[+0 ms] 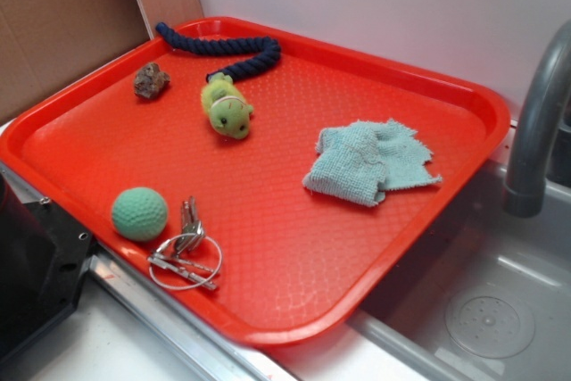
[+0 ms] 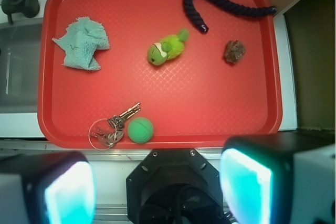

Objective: Grab the blue cloth.

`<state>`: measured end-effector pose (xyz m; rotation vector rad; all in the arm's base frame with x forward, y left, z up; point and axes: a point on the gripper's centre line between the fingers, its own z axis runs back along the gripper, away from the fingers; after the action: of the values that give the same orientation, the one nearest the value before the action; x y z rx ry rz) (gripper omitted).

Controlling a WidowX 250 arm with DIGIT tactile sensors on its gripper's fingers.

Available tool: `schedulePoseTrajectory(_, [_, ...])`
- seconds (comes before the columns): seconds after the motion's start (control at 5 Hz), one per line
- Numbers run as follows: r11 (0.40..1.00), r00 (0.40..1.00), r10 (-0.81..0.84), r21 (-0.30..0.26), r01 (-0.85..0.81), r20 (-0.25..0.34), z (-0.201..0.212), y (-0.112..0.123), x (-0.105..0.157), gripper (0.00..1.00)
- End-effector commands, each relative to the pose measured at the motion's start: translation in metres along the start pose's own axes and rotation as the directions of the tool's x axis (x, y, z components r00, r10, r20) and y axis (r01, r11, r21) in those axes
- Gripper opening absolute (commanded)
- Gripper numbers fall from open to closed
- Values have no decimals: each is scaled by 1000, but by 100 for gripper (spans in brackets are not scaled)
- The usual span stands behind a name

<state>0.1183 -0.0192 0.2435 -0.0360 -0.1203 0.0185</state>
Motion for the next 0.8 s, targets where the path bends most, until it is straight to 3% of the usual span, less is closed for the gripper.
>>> schedulePoseTrajectory(0.0, [1000,1000,0,0,0,0,0,0,0,100])
schedulePoseTrajectory(0.2, [988,987,-150,30,152,-57,-52,-2,31,100])
schedulePoseTrajectory(0.6, [911,913,-408,-58,409,22,-132,-60,85,100])
